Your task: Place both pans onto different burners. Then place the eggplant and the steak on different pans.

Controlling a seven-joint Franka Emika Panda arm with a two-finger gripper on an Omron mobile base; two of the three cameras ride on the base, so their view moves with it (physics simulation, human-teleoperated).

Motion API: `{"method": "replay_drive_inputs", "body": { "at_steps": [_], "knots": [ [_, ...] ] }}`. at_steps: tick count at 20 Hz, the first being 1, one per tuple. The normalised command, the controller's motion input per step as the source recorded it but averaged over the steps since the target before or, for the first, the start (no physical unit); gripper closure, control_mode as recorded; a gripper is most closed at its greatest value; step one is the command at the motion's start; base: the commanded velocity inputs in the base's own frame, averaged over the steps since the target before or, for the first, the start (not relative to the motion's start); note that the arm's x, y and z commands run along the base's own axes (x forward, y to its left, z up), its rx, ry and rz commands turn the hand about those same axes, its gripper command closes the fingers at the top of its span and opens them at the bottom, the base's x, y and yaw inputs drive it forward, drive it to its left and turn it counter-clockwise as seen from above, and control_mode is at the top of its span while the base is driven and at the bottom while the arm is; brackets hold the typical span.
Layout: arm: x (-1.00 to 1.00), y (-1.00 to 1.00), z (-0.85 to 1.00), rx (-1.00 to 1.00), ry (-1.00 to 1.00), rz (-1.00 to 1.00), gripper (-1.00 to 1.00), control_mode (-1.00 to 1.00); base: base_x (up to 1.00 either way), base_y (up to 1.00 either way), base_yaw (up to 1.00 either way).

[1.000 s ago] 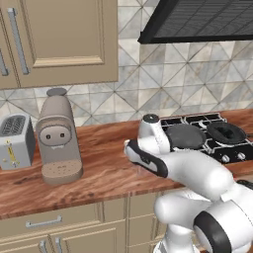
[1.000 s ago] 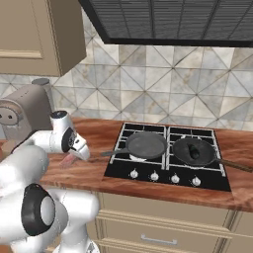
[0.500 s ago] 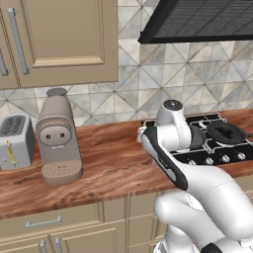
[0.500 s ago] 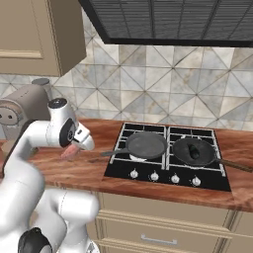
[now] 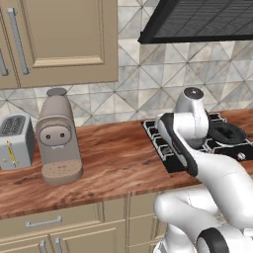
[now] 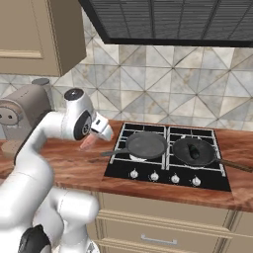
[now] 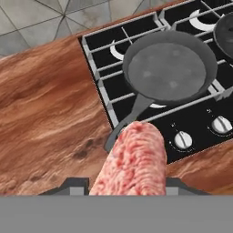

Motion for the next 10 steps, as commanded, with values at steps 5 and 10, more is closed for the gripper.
{"method": "replay_drive_inputs", "body": {
  "at_steps": [5, 10],
  "knots": [
    [0.48, -0.67, 0.14, 0.0, 0.0, 0.02, 1.0, -1.0, 0.0, 0.0, 0.0],
    [0.57, -0.68, 0.07, 0.0, 0.0, 0.03, 1.0, -1.0, 0.0, 0.0, 0.0]
  ]
}}
